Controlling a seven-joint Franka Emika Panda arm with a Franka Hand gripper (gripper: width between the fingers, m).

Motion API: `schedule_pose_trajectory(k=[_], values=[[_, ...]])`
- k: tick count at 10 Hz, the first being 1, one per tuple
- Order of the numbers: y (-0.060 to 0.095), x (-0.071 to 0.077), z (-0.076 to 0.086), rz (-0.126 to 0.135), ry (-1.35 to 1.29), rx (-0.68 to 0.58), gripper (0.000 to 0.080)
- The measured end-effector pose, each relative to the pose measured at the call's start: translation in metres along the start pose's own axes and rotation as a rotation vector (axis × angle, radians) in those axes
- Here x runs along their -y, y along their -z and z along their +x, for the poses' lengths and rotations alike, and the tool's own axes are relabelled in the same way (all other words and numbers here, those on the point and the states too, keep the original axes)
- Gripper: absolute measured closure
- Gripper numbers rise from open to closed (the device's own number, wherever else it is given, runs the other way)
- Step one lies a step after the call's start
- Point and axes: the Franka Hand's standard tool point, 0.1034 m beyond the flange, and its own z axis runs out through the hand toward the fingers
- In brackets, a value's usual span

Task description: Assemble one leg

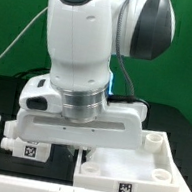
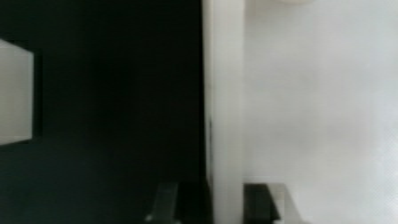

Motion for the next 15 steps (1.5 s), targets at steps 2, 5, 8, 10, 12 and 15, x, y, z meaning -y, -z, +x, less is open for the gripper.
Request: schedule_pose_trajectory(k=[2, 5, 8, 10, 12, 15], values=[[-0.004, 0.0, 0.006, -0.006, -0.008, 0.0, 0.0745], [-0.001, 0.002, 0.035, -0.005, 0.005, -0.03, 0.0745], [-0.001, 0.002, 0.035, -0.005, 0.02, -0.012, 0.0744], [-0.001, 0.002, 0.035, -0.005, 0.025, -0.012, 0.0744], [-0.001, 0.002, 0.035, -0.005, 0.027, -0.012, 0.0744], [-0.001, 0.002, 0.035, -0.003, 0.026, -0.012, 0.0416]])
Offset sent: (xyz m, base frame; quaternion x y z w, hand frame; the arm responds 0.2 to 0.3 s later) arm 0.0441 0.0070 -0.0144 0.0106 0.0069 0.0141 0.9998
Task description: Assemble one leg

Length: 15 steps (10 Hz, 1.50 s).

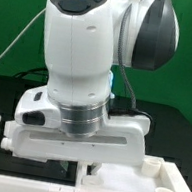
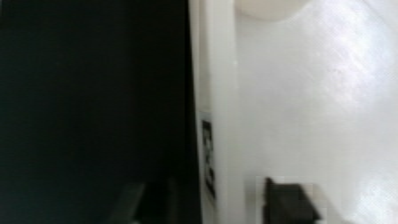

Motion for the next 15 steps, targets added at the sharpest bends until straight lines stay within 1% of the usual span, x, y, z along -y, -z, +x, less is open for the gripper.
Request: schedule_pose_trajectory(k=[1, 2, 3, 4, 5, 6, 7, 8, 9, 15], values=[[0.0, 0.0, 0.0, 0.0, 0.0, 0.0, 0.0416], [0.0, 0.0, 0.0, 0.0, 0.0, 0.0, 0.0242], [0.0, 0.0, 0.0, 0.0, 0.0, 0.0, 0.0242], [0.003, 0.001, -0.001, 0.0, 0.001, -0.001, 0.0169], [0.017, 0.005, -0.008, -0.001, 0.002, -0.007, 0.0156], [0.03, 0.012, -0.022, -0.004, -0.02, -0.005, 0.0156], [0.039, 0.024, -0.031, -0.023, -0.034, -0.005, 0.0151], [0.04, 0.034, -0.032, -0.044, -0.014, -0.007, 0.0151], [0.037, 0.033, -0.032, -0.033, -0.009, -0.003, 0.0151], [0.036, 0.032, -0.032, -0.033, -0.01, -0.002, 0.0151]])
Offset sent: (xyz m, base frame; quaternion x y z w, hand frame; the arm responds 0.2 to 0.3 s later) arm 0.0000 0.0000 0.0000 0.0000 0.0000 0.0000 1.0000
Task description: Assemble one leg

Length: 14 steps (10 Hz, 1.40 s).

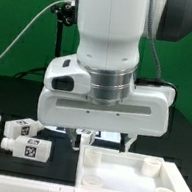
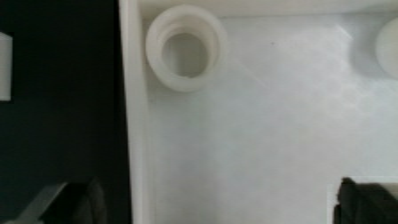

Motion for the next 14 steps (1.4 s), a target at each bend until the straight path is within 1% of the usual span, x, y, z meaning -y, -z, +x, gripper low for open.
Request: schedule_pose_trajectory(k=[1, 2, 3, 4, 5, 6, 7, 9, 10, 11, 12, 13, 14], values=[[0.0, -0.002, 0.0, 0.0, 0.001, 0.0, 0.0151], [0.008, -0.022, -0.01, -0.004, -0.004, 0.015, 0.0151], [0.019, -0.042, -0.023, -0.005, -0.082, 0.041, 0.0151], [0.031, -0.056, -0.034, -0.006, -0.151, 0.073, 0.0151], [0.045, -0.067, -0.046, 0.015, -0.192, 0.148, 0.0151], [0.043, -0.067, -0.036, 0.009, -0.185, 0.121, 0.0151], [0.041, -0.064, -0.036, 0.007, -0.176, 0.122, 0.0151], [0.04, -0.065, -0.036, 0.007, -0.179, 0.123, 0.0151], [0.036, -0.074, -0.043, 0.009, -0.208, 0.159, 0.0151], [0.034, -0.093, -0.05, 0.011, -0.248, 0.182, 0.0151], [0.034, -0.113, -0.061, 0.009, -0.289, 0.226, 0.0151], [0.036, -0.131, -0.074, 0.039, -0.322, 0.347, 0.0151], [0.042, -0.154, -0.066, 0.068, -0.364, 0.425, 0.0151]])
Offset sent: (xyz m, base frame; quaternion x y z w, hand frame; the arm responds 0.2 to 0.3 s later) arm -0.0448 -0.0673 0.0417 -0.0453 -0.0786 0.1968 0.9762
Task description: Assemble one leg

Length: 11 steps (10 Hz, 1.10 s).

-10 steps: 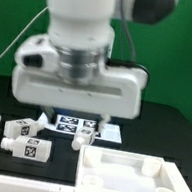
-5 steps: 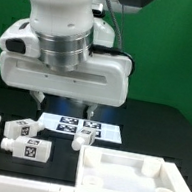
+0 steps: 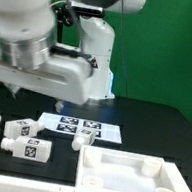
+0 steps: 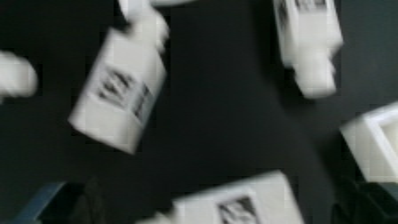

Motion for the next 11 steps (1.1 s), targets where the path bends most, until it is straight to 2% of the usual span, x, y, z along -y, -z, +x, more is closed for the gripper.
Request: schedule_pose_trajectory(k=[1, 2, 3, 4, 5, 6, 7, 8, 11], values=[[0.001, 0.001, 0.01, -0.008, 0.0, 0.019, 0.0151], [-0.005, 0.003, 0.003, -0.014, 0.004, 0.081, 0.0151], [-0.009, -0.001, 0.005, -0.018, -0.002, 0.134, 0.0151], [-0.009, -0.004, 0.013, -0.014, -0.009, 0.111, 0.0151], [-0.023, -0.025, 0.014, 0.033, -0.06, 0.144, 0.0151], [-0.039, -0.039, 0.022, 0.045, -0.088, 0.132, 0.0151], [-0.06, -0.04, 0.02, 0.046, -0.1, 0.116, 0.0151], [-0.061, -0.032, 0.01, 0.051, -0.137, 0.122, 0.0151], [-0.061, -0.031, 0.01, 0.05, -0.13, 0.122, 0.0151]])
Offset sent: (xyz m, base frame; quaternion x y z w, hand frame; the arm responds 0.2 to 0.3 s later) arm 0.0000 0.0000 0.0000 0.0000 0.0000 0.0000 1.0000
